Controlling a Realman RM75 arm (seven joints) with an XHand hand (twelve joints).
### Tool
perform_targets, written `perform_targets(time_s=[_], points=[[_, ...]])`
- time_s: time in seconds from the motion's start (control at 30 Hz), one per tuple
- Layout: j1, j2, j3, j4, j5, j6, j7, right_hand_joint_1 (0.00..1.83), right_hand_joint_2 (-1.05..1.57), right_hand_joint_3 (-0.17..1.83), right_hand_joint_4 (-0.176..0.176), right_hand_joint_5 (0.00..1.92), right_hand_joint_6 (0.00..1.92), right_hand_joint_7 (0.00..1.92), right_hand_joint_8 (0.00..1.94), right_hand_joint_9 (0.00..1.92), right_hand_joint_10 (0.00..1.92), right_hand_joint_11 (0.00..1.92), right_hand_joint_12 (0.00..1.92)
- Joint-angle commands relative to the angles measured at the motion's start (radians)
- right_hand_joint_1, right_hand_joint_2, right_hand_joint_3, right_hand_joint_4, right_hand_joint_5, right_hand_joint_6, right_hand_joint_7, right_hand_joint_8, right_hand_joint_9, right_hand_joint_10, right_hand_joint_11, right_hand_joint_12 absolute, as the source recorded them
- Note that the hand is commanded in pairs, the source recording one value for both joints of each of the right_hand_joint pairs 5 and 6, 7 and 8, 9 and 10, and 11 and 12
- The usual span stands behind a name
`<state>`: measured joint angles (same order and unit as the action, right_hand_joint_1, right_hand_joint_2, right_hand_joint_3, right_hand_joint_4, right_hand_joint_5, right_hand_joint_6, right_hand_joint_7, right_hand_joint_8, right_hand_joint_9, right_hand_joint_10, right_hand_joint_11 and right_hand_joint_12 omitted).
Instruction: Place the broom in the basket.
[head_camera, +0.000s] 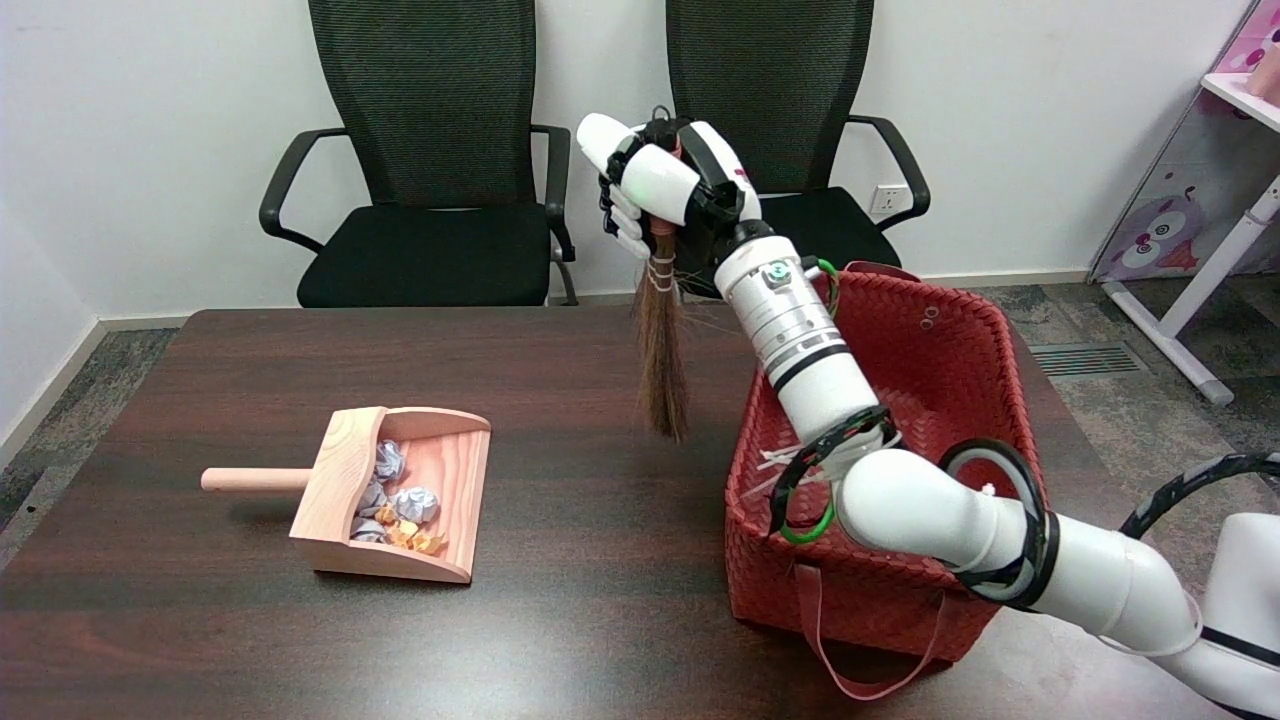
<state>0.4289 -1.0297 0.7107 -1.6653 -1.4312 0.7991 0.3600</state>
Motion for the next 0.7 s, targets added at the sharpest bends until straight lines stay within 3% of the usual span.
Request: perform_targets(time_s=[0.03,0.53,0.7], points=[[-0.018,0.016,-0.006,-0.040,-0.015,0.012,-0.007,1.02,1.57,1.74,0.056,1.92,1.92,1.92,1.92,1.92,1.92,1.92,1.92],[-0.022,0.016,-0.009,-0.071,-0.044,0.012,0.005,1.02,1.57,1.74,0.059,1.92,1.92,1.92,1.92,1.92,1.92,1.92,1.92],[-0.049,0.049,0.068,-0.145,-0.071,0.009,-0.006,1.02,1.57,1.72,0.058,1.92,1.92,1.92,1.92,1.92,1.92,1.92,1.92]])
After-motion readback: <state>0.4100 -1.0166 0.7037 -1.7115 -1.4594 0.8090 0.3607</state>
